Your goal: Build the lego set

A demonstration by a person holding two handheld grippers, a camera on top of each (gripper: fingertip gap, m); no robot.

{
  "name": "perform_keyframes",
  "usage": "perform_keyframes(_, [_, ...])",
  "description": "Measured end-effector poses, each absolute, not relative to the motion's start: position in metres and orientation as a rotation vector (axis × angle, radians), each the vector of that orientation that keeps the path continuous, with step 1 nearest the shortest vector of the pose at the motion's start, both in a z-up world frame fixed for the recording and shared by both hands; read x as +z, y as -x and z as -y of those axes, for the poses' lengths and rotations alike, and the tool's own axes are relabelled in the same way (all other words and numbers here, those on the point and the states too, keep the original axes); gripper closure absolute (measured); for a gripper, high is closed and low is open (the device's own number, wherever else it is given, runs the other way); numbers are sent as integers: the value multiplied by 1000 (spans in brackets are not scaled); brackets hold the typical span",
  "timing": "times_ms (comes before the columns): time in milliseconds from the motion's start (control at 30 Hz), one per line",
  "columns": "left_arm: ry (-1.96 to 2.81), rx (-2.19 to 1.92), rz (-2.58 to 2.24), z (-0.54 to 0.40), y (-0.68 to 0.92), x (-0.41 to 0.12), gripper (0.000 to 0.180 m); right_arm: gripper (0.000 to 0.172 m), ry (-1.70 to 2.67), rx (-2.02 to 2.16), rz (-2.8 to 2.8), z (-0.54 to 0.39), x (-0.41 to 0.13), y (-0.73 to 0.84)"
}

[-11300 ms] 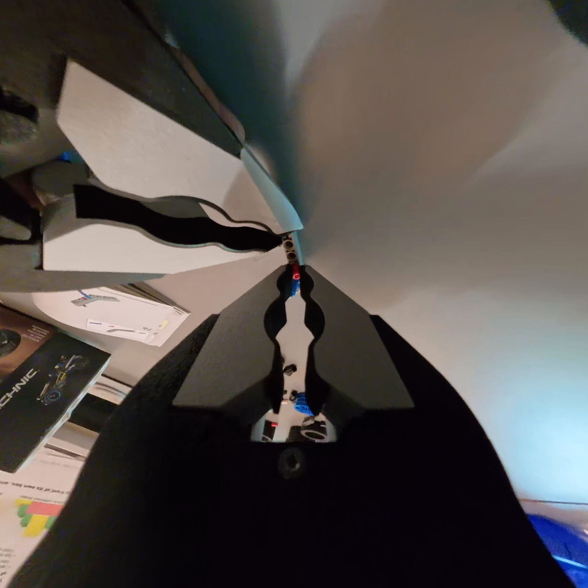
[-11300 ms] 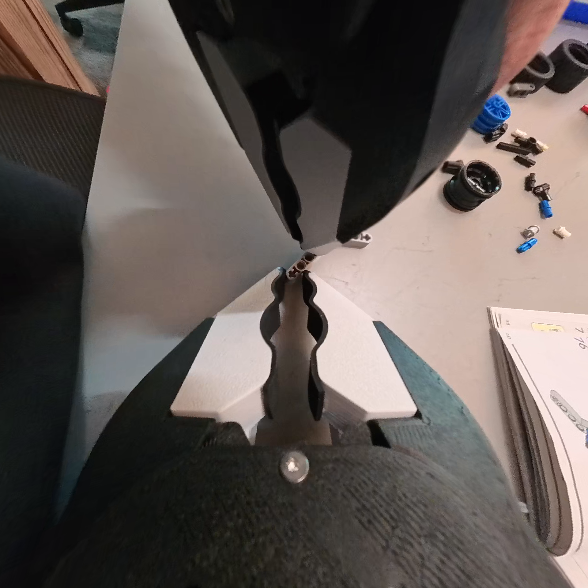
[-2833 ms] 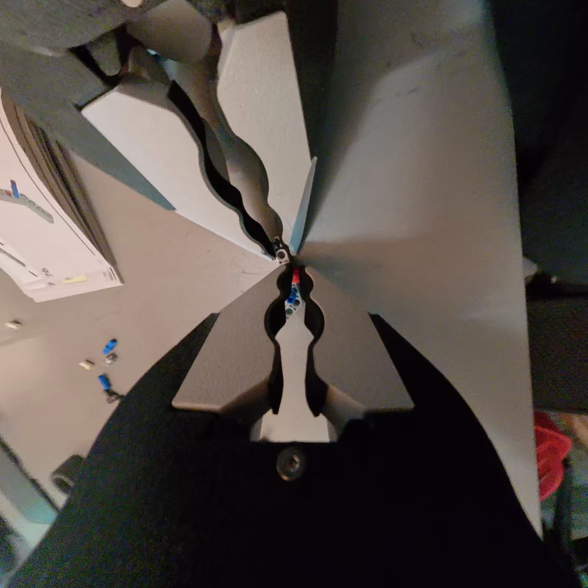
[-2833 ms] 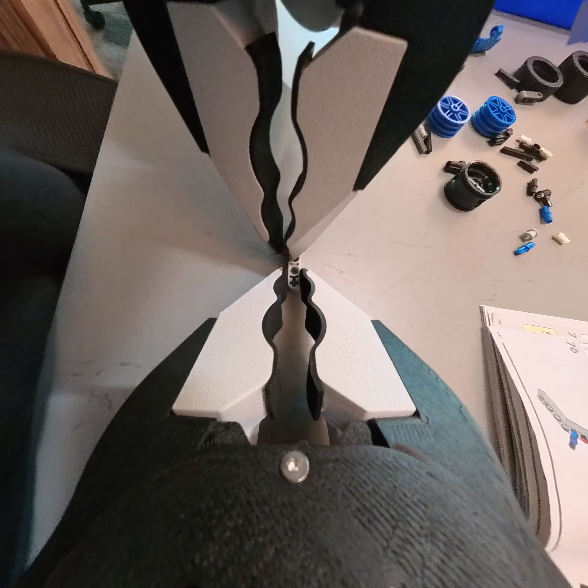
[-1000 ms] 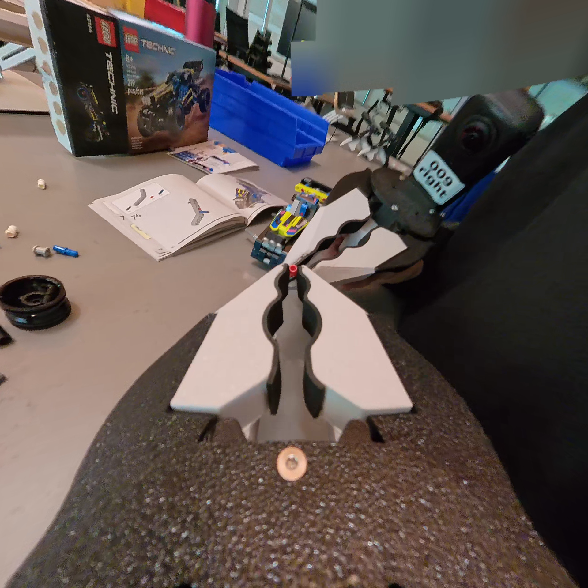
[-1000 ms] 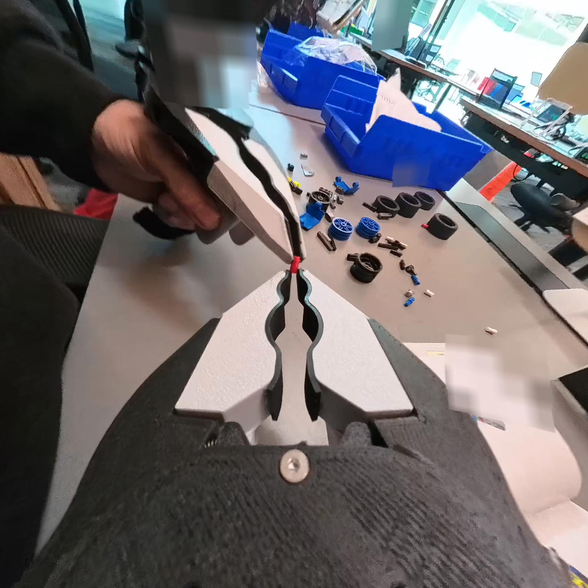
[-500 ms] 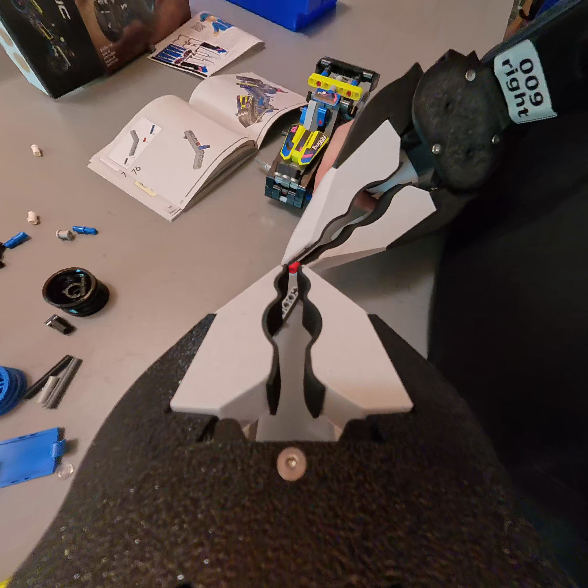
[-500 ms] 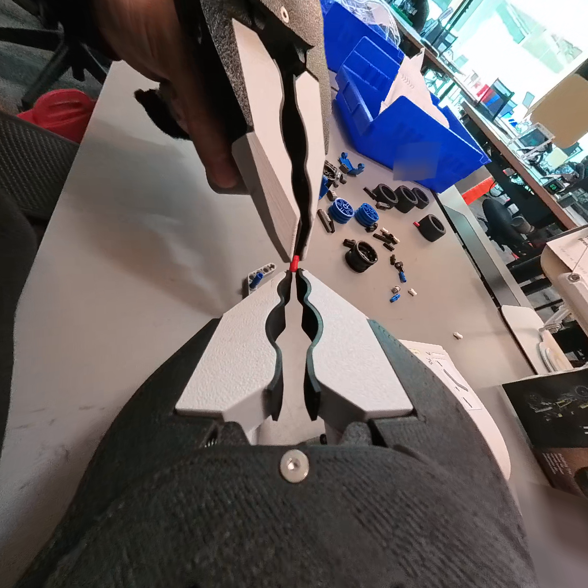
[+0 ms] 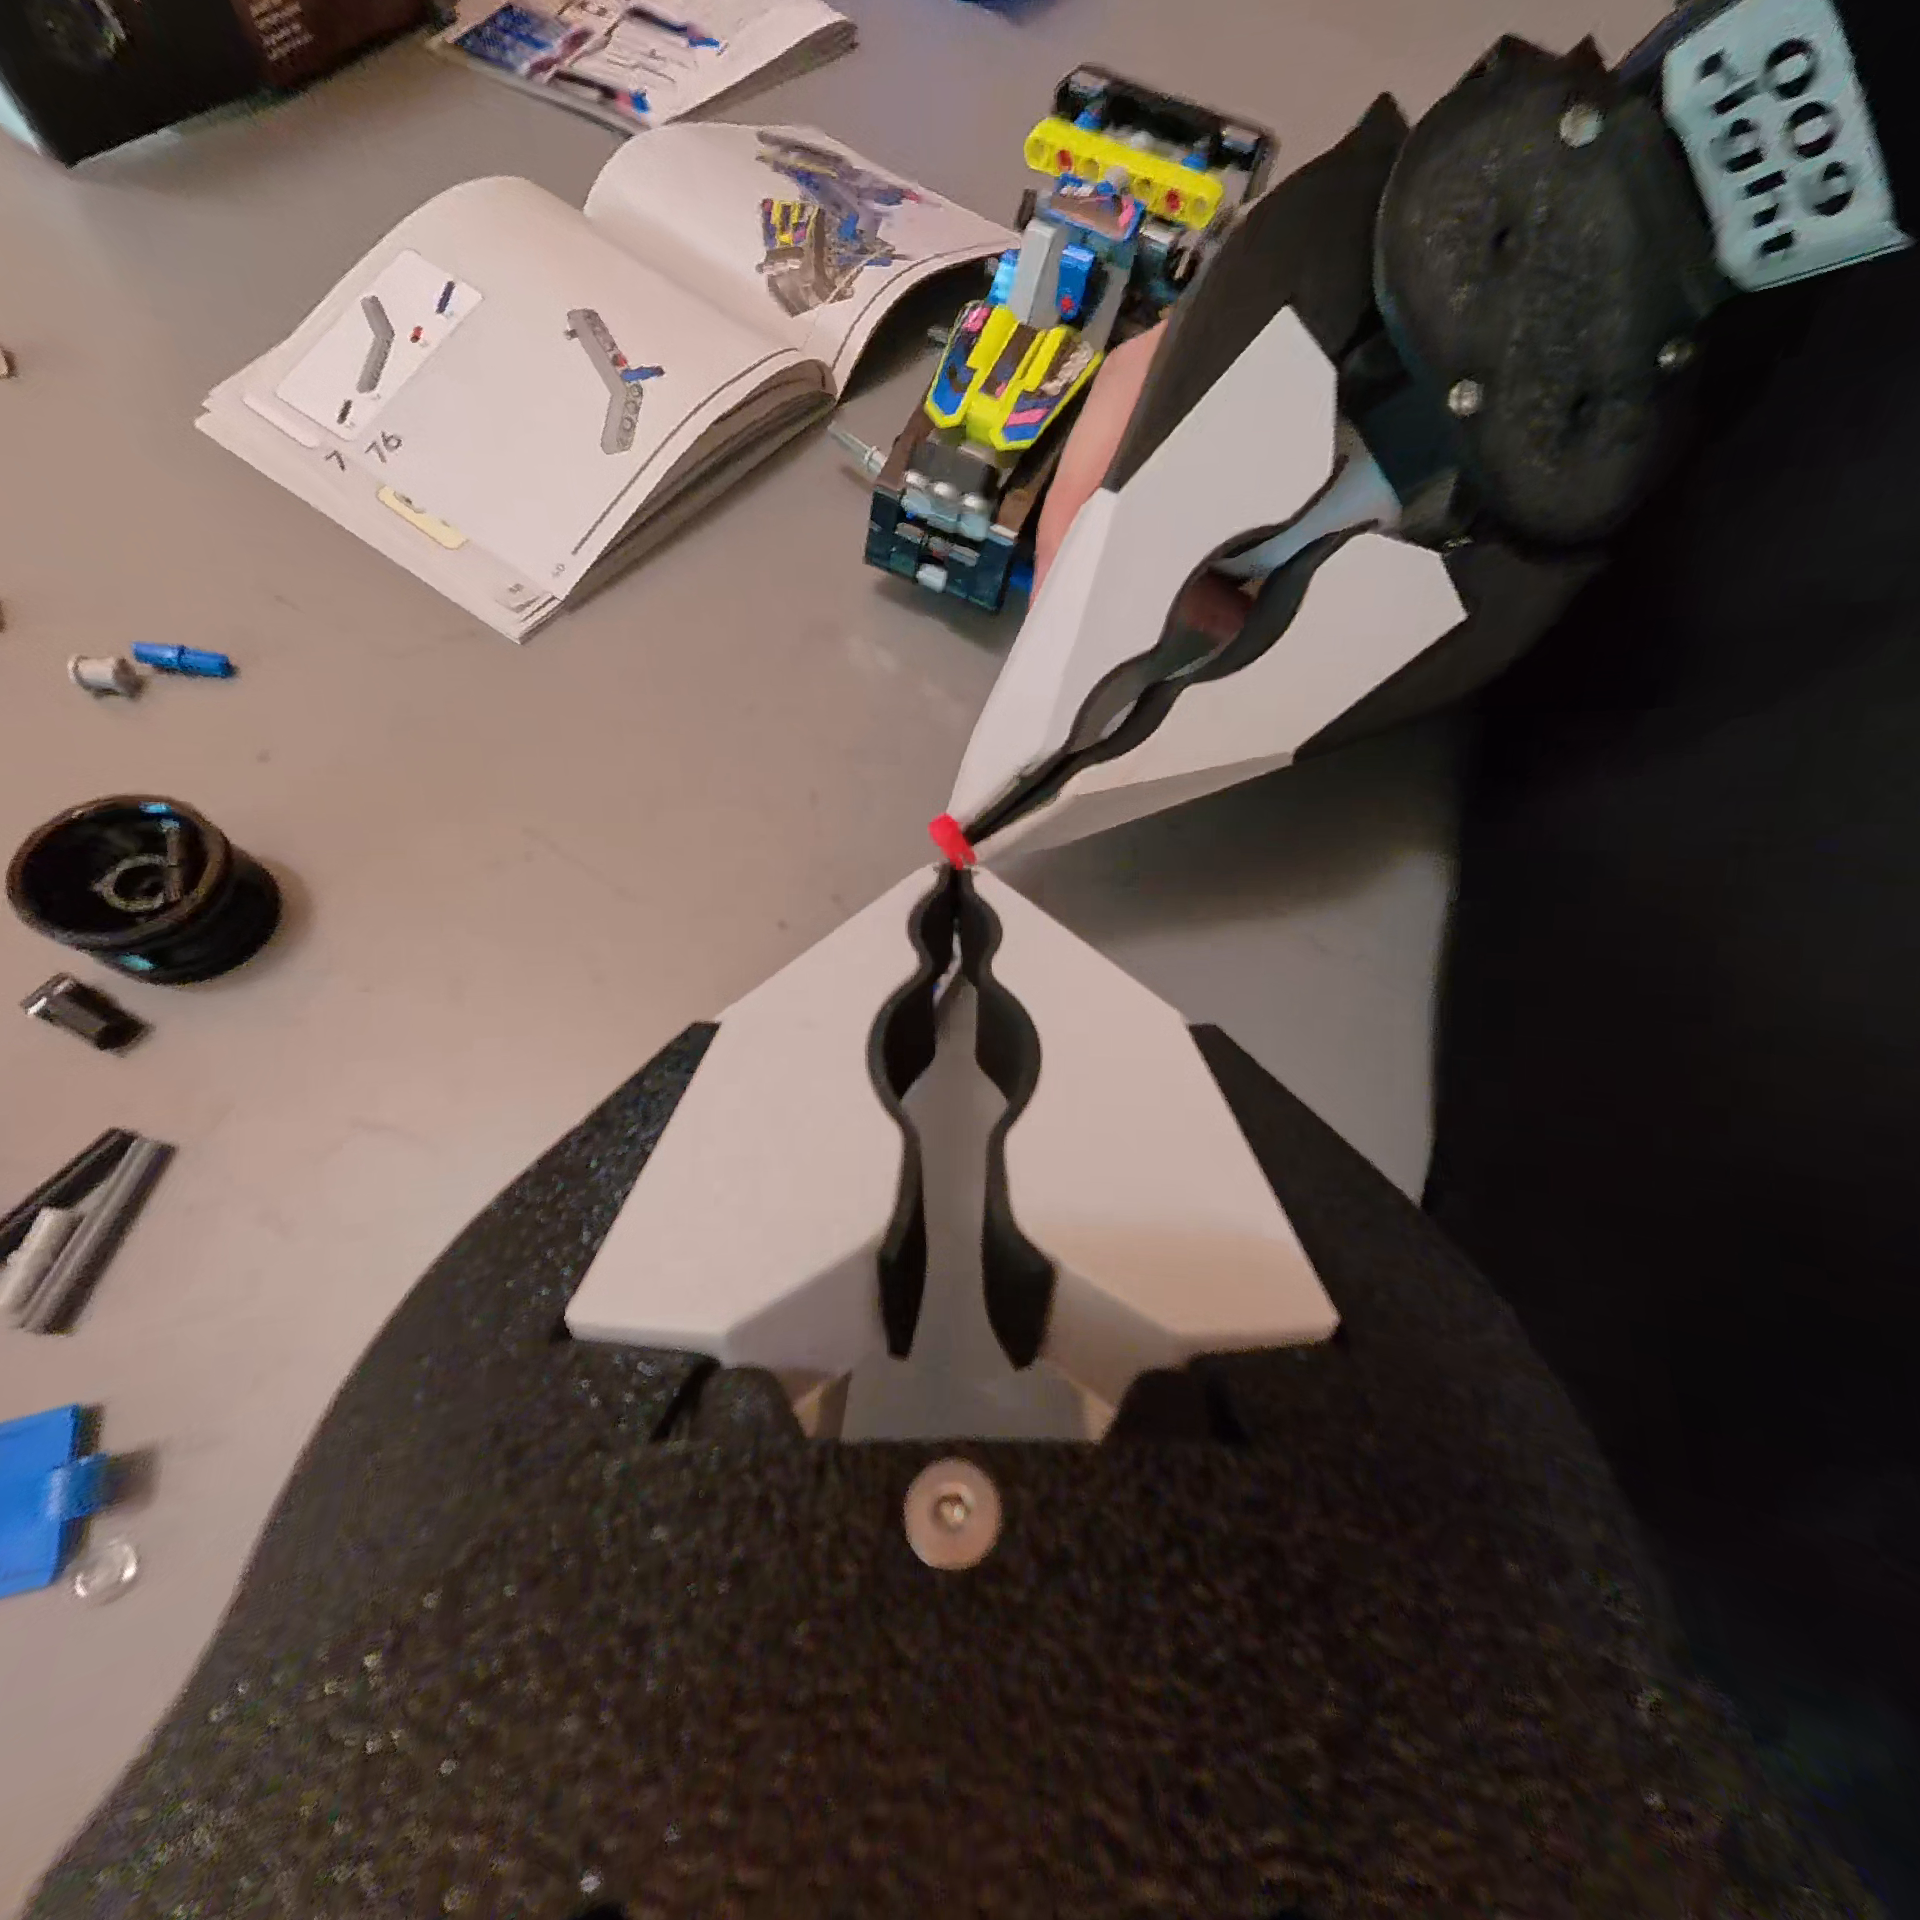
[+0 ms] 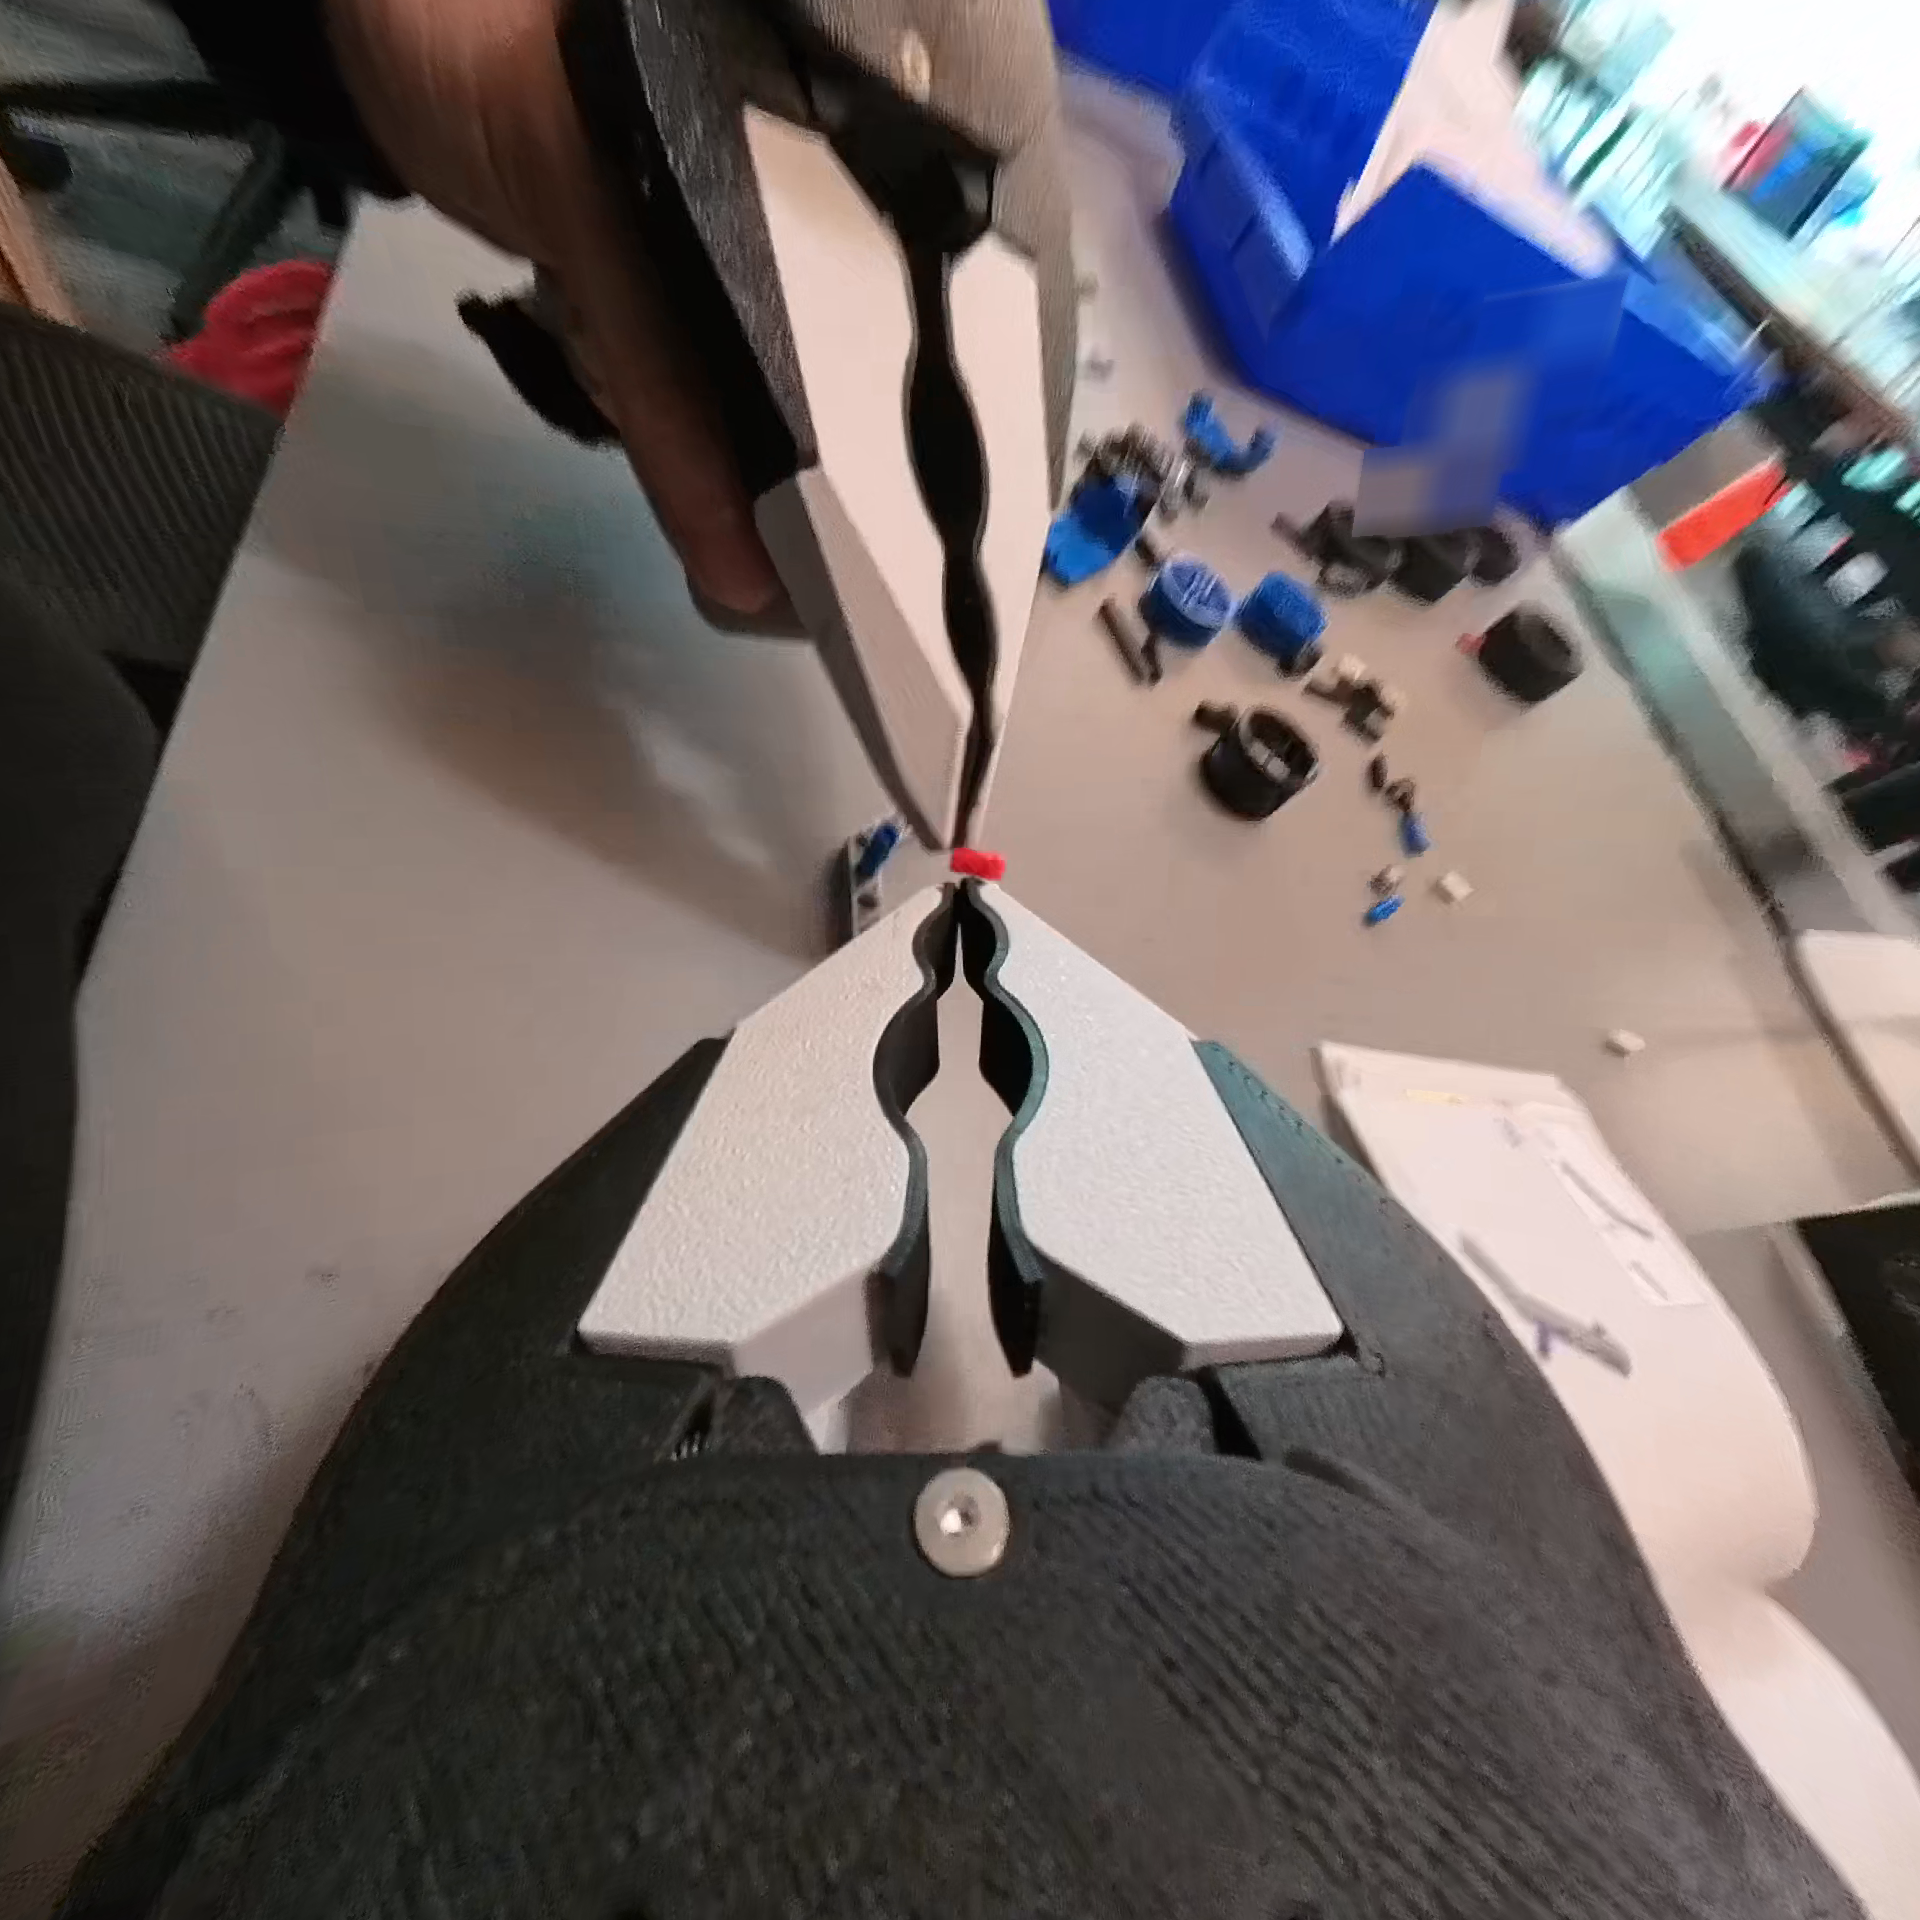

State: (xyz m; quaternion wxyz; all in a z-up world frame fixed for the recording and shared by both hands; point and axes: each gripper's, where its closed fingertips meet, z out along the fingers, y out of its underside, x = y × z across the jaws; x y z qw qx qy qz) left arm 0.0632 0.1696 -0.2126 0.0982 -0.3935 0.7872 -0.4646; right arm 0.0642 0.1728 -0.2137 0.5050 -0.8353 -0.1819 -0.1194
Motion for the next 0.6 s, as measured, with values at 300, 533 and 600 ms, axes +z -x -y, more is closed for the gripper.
perform_keyframes(300, [1173,-1114,-2360,-185,-77,-226,180,172,2186,-254,384,-161,-241,-69])
perform_keyframes(533, [910,-843,-2565,-183,-98,-238,172,172,2202,-240,342,-154,-244,-76])
perform_keyframes(600, [859,-836,-2640,-176,-99,-245,167,172,2211,-247,342,-152,-245,-78])
